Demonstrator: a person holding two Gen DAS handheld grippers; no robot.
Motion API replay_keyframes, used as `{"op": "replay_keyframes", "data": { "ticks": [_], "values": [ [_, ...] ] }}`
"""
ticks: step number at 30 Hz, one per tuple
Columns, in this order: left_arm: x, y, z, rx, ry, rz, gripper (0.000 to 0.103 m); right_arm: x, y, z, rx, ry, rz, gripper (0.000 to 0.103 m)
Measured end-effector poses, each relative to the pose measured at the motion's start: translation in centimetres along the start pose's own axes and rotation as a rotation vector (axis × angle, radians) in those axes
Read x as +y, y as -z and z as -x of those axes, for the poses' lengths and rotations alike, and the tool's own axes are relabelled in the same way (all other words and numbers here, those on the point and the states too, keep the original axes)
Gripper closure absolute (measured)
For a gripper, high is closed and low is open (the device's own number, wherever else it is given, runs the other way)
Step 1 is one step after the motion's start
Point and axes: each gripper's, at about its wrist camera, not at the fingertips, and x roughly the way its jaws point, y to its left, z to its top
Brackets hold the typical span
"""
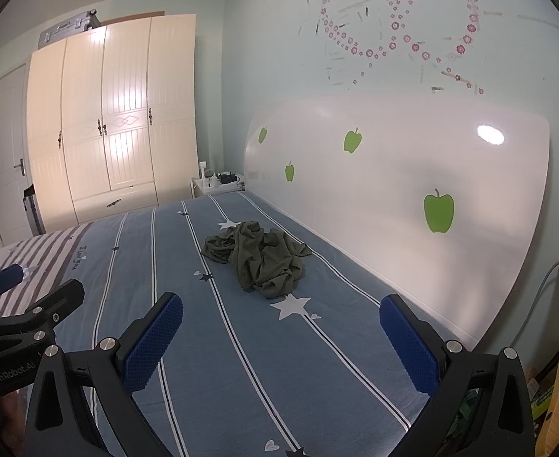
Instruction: Fold clothes
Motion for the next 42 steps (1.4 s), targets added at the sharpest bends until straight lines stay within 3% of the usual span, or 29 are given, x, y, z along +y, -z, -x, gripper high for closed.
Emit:
{"op": "replay_keyframes", "data": {
  "ticks": [20,42],
  "values": [
    [-0.36,-0.14,0.03,-0.004,0.022,-0.005,0.001,-0.14,0.18,0.04,-0.001,-0.002,0.000,0.000],
    [-0.42,-0.23,-0.06,-0.003,0.097,-0.022,0.001,-0.29,0.16,0.16,0.003,-0.002,-0.004,0.000]
  ]
}}
